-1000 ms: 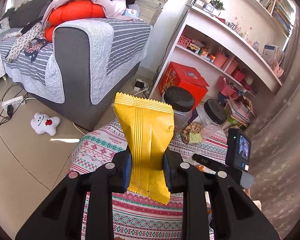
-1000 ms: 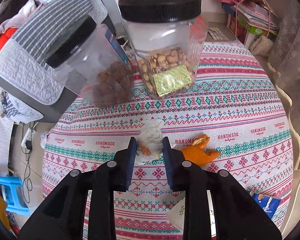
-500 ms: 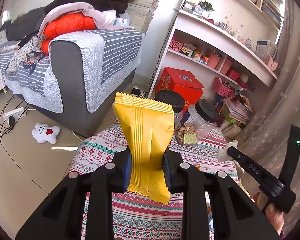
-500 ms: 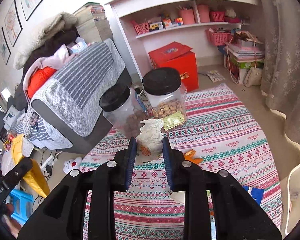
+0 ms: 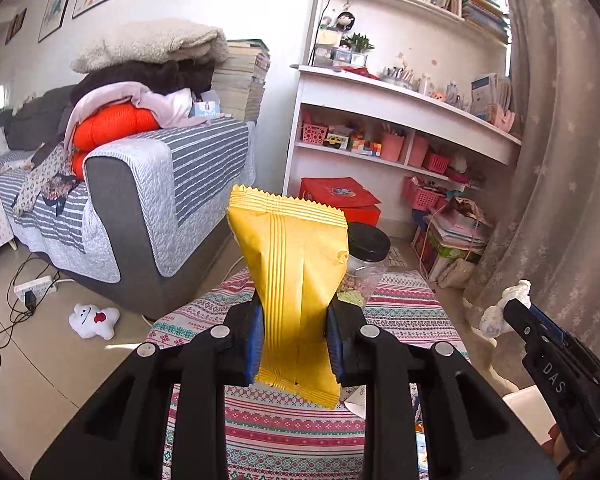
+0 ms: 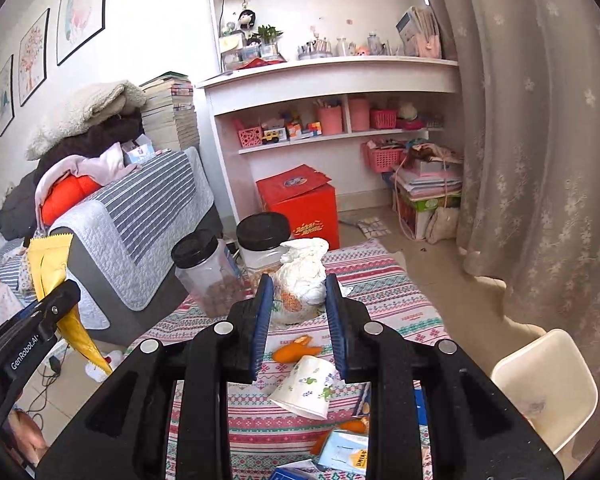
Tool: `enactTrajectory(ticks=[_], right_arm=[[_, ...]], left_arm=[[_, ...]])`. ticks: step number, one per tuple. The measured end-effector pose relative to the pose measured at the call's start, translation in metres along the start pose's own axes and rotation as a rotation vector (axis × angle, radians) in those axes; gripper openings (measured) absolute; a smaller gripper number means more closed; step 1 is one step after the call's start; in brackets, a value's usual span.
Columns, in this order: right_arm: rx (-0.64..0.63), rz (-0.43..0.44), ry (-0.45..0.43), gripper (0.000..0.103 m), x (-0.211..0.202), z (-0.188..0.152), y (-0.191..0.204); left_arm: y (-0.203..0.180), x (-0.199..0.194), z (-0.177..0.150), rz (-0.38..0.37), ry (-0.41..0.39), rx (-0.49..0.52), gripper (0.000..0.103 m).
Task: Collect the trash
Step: 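Grasp the crumpled white tissue with the right gripper and lift it while the left gripper holds the wrapper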
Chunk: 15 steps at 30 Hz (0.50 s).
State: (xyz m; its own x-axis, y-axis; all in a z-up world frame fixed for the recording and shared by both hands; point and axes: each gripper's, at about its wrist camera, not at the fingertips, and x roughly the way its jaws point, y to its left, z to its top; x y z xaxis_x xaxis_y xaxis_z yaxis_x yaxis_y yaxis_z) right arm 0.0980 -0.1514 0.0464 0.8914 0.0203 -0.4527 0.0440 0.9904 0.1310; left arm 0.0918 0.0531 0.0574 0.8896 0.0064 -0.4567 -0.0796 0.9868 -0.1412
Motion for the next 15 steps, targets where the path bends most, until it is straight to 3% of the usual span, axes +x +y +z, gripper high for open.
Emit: enactTrajectory(ticks=[7, 15], right_arm=[[-0.019, -0.119, -0.07, 0.025, -0.015, -0.002, -0.022], [0.013, -0.226, -0.089, 0.025, -0.028, -0.002, -0.064]], left_arm=[[-0.038, -0.004, -0.008, 0.003, -0.046, 0.064, 0.026], [-0.078, -0.004, -0.015, -0.018, -0.068, 0.114, 0.026]])
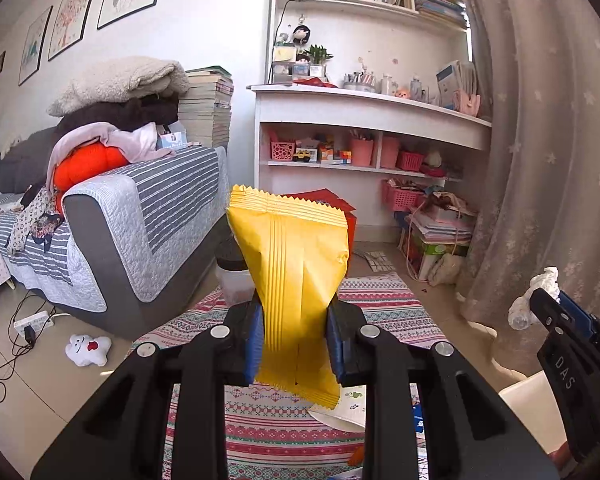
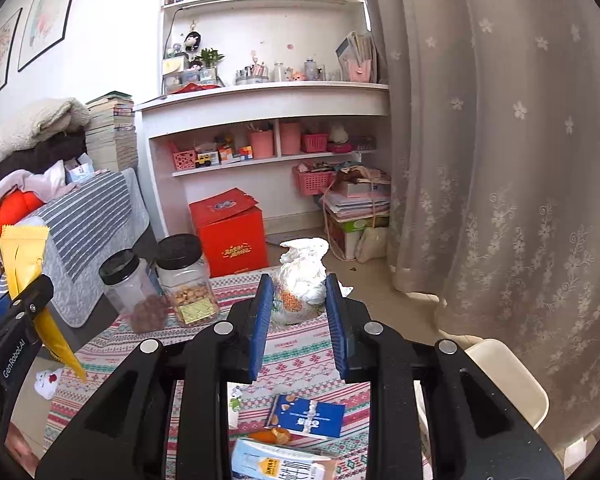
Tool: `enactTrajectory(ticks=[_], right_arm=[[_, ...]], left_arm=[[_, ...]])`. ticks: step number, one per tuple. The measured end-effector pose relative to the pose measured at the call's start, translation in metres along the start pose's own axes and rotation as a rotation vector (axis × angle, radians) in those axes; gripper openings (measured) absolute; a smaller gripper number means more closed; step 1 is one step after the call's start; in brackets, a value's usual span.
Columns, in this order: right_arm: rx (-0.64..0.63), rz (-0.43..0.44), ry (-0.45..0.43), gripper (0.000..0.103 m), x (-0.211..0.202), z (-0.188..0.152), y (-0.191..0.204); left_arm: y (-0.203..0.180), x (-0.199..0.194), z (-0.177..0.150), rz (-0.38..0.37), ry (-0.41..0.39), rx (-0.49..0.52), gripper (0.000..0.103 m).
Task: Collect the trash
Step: 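Grasp the crumpled white tissue with the right gripper and lift it while the left gripper holds the wrapper, then open the right gripper over the white bin while the left gripper drops the yellow wrapper in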
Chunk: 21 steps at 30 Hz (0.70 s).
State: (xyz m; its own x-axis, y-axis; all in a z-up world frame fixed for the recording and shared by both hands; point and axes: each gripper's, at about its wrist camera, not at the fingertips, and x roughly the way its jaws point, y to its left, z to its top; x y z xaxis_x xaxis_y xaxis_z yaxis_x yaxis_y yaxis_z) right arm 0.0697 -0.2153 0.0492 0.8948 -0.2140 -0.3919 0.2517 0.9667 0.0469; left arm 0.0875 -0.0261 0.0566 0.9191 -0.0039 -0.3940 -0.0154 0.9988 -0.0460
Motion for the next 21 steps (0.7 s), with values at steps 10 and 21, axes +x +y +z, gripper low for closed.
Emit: enactTrajectory(ticks=[10, 21], right_arm=[[0.044, -0.198, 0.013, 0.025, -0.004, 0.001, -0.082], [0.159, -0.362, 0.097, 0.069, -0.01, -0.011, -0.191]], left_arm=[[-0.053, -0.004, -0.008, -0.062, 0.0, 0.041, 0.026], [-0.147, -0.012, -0.025, -0.199, 0.027, 0.117, 0.026]])
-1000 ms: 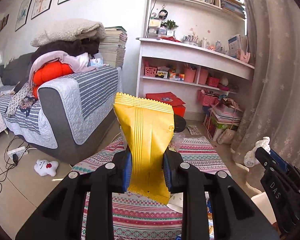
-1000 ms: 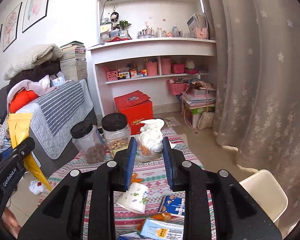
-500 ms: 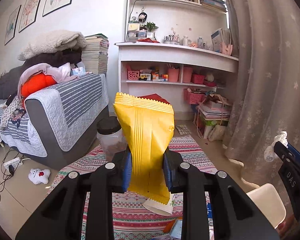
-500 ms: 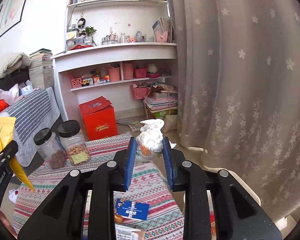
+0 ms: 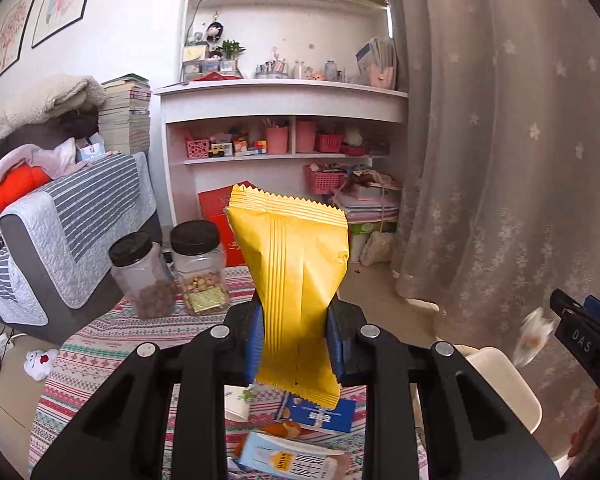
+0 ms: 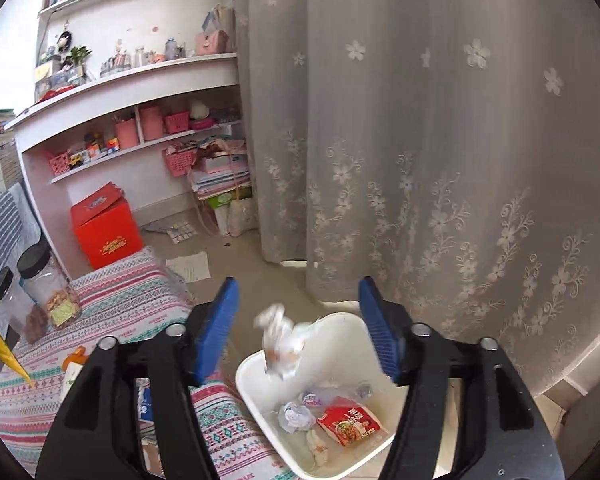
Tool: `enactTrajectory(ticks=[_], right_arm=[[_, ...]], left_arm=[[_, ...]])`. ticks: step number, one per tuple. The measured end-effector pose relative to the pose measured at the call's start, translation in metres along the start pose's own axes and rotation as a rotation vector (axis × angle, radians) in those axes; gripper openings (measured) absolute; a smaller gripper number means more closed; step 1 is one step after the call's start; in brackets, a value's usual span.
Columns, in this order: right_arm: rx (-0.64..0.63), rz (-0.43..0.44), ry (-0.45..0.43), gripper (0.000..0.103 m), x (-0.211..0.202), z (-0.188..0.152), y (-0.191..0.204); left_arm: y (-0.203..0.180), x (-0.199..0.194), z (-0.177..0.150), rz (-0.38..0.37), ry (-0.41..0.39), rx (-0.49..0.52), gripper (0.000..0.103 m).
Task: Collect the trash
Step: 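Open the right gripper over the white bin while the left gripper drops the yellow wrapper in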
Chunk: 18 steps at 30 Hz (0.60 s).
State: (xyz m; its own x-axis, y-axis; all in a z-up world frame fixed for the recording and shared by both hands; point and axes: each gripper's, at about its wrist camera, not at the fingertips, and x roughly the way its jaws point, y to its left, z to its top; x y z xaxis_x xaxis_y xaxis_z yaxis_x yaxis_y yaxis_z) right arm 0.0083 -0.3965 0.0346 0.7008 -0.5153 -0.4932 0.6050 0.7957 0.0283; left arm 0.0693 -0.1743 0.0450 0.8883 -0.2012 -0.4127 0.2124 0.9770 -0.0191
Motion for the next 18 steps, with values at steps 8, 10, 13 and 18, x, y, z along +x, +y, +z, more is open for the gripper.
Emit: enactTrajectory(ticks=[8, 10, 13, 18], right_arm=[[0.138, -0.16, -0.112, 0.096, -0.006, 0.013, -0.074], [0.155, -0.213, -0.119, 0.096, -0.005, 0.015, -0.088], [0.214, -0.26, -0.126, 0.096, -0.005, 0.018, -0.11], [0.309, -0.301, -0.139, 0.096, -0.008, 0.02, -0.143]], left_arm=[[-0.075, 0.014, -0.008, -0.151, 0.062, 0.029, 0.026], [-0.093, 0.017, -0.009, -0.196, 0.088, 0.035, 0.027], [-0.123, 0.02, -0.01, -0.251, 0.11, 0.047, 0.027], [-0.171, 0.027, -0.013, -0.333, 0.151, 0.057, 0.027]])
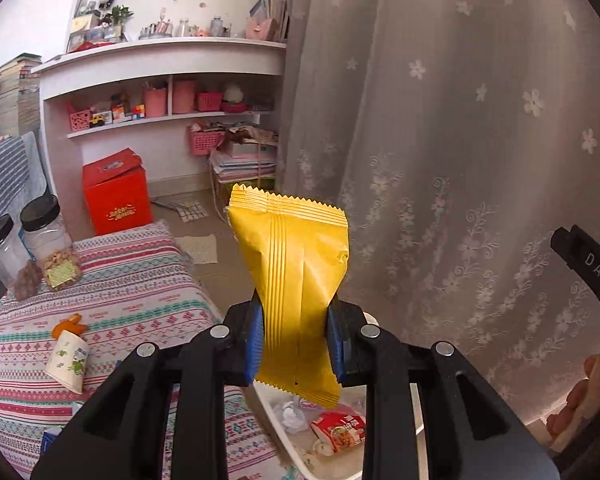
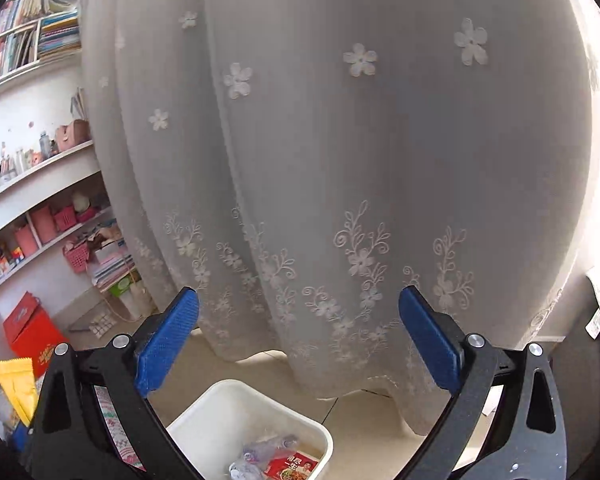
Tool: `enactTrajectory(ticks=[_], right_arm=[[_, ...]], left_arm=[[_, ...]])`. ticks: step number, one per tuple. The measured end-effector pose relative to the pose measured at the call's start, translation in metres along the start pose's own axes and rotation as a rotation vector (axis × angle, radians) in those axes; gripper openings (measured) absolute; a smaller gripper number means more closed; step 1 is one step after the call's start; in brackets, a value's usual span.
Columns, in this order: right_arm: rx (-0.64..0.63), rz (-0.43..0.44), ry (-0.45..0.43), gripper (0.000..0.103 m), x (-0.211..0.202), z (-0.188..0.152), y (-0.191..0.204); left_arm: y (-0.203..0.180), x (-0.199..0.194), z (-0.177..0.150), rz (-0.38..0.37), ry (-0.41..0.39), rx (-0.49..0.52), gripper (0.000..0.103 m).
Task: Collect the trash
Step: 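Open the right gripper over the white bin while the left gripper drops the yellow wrapper in, then grasp the blue toothpaste box on the table with the left gripper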
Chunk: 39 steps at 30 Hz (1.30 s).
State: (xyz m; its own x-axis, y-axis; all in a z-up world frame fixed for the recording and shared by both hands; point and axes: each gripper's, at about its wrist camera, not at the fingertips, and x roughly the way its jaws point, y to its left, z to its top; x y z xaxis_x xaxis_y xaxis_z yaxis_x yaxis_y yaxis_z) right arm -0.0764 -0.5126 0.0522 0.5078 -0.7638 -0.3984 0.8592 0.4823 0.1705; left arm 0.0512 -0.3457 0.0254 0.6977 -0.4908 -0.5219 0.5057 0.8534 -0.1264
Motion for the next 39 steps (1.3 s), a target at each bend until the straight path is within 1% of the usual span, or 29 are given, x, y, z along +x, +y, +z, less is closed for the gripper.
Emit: enactTrajectory(ticks=[2, 4, 7, 9, 10, 11, 13, 16, 17, 20, 23, 27, 30, 32, 34, 37, 39], right_arm=[[0.022, -0.014, -0.001, 0.096, 0.002, 0.003, -0.008], [0.037, -0.022, -0.006, 0.096, 0.002, 0.005, -0.013], [0.039, -0.031, -0.021, 0.096, 0.001, 0.006, -0.016], [0.028, -0.041, -0.035, 0.096, 0.0, 0.007, -0.016], [0.023, -0.045, -0.041, 0.096, 0.0, 0.007, -0.016], [0.016, -0.048, -0.043, 0.096, 0.0, 0.007, -0.015], [0.009, -0.046, -0.037, 0.096, 0.0, 0.005, -0.012], [-0.01, -0.028, -0.019, 0.096, -0.001, 0.001, -0.002], [-0.023, -0.019, -0.015, 0.096, -0.002, -0.001, 0.004], [-0.073, 0.024, 0.0, 0.096, -0.008, -0.01, 0.025], [-0.153, 0.08, 0.026, 0.096, -0.016, -0.023, 0.055], [-0.258, 0.162, 0.05, 0.096, -0.033, -0.042, 0.095], [-0.332, 0.218, 0.051, 0.096, -0.05, -0.057, 0.122], [-0.374, 0.253, 0.064, 0.096, -0.058, -0.067, 0.139], [-0.419, 0.282, 0.08, 0.096, -0.065, -0.077, 0.156], [-0.477, 0.322, 0.103, 0.096, -0.074, -0.092, 0.178], [-0.498, 0.349, 0.129, 0.096, -0.076, -0.099, 0.19]], left_arm=[[-0.015, 0.011, 0.001, -0.048, 0.029, 0.001, 0.033], [-0.025, 0.023, 0.0, -0.078, 0.074, -0.01, 0.044], [-0.033, 0.034, -0.003, -0.098, 0.118, -0.016, 0.045], [-0.033, 0.036, -0.004, -0.103, 0.134, -0.021, 0.049], [-0.031, 0.034, -0.004, -0.105, 0.136, -0.021, 0.058], [-0.029, 0.032, -0.004, -0.1, 0.133, -0.02, 0.07], [-0.023, 0.025, -0.003, -0.073, 0.117, -0.013, 0.081], [-0.011, 0.015, -0.001, 0.003, 0.109, 0.029, 0.083], [-0.006, 0.011, 0.0, 0.036, 0.106, 0.041, 0.086], [0.019, -0.002, 0.0, 0.111, 0.103, 0.06, 0.09], [0.05, -0.01, -0.003, 0.194, 0.145, 0.069, 0.091], [0.097, -0.02, -0.011, 0.263, 0.213, 0.052, 0.091], [0.131, -0.028, -0.019, 0.316, 0.238, 0.045, 0.091], [0.153, -0.033, -0.025, 0.337, 0.256, 0.032, 0.091], [0.177, -0.035, -0.031, 0.35, 0.295, 0.008, 0.091], [0.207, -0.032, -0.038, 0.337, 0.39, -0.005, 0.091], [0.22, -0.029, -0.047, 0.311, 0.475, 0.021, 0.091]])
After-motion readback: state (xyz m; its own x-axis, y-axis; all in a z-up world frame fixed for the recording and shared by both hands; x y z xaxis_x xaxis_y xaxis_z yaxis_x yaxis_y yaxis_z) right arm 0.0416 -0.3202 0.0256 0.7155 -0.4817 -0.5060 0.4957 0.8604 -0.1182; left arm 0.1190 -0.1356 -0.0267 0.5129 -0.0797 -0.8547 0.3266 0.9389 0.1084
